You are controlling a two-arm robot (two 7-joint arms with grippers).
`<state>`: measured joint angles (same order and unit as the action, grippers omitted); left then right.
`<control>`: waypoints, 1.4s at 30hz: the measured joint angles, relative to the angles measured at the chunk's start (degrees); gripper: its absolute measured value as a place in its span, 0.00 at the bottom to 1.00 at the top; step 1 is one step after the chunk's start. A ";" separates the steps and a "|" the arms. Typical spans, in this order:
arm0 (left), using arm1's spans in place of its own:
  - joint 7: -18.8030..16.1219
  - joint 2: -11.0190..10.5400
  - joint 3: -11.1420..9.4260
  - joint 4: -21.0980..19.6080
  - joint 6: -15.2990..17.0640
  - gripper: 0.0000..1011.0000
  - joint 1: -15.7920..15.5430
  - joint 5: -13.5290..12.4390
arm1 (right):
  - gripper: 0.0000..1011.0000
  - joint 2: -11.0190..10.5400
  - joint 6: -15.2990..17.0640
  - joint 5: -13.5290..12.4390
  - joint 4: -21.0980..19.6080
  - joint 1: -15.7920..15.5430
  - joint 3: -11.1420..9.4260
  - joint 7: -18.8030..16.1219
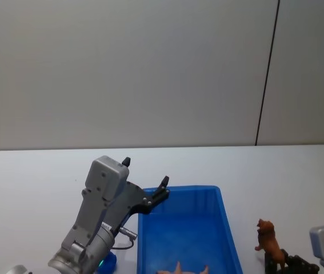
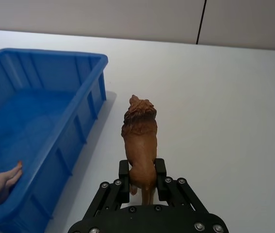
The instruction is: Pick up the two dolls from the table and place them into the box.
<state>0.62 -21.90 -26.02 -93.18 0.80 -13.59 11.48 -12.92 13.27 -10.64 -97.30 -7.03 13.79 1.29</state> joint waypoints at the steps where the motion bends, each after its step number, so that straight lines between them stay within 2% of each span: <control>1: 0.00 0.00 0.00 0.00 0.00 0.99 0.00 0.00 | 0.29 -0.02 -0.17 0.06 -0.11 0.00 -0.03 -0.08; 9: 0.00 0.00 0.00 0.00 0.00 0.99 0.00 0.00 | 0.29 -0.27 -2.53 0.64 -1.37 0.13 -0.28 -1.58; 22: 0.00 0.00 0.00 0.00 0.00 0.99 0.00 0.00 | 0.29 -0.32 -5.79 1.09 -2.30 2.16 -0.42 -7.94; 28: 0.00 0.00 0.00 0.00 0.00 0.99 0.00 0.00 | 0.29 0.41 -6.12 1.24 -1.20 4.27 0.00 -12.28; 30: 0.00 0.00 0.00 0.00 0.00 0.99 0.00 0.00 | 0.29 0.52 -6.12 1.25 -1.03 4.52 0.06 -12.59; 38: 0.00 0.00 0.00 0.00 0.00 0.99 0.00 0.00 | 0.29 2.39 -5.30 1.72 2.35 7.97 1.09 -17.47; 40: 0.00 0.00 0.00 0.00 0.00 0.99 0.00 0.00 | 0.30 2.66 -5.23 1.79 2.87 8.42 1.26 -17.99; 42: 0.00 0.00 0.00 0.00 0.00 0.99 0.00 0.00 | 0.36 3.04 -5.14 1.89 3.60 9.06 1.46 -18.76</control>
<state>0.63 -21.89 -26.02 -93.18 0.80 -13.59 11.48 -9.88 8.13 -8.75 -93.70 2.03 15.26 -17.47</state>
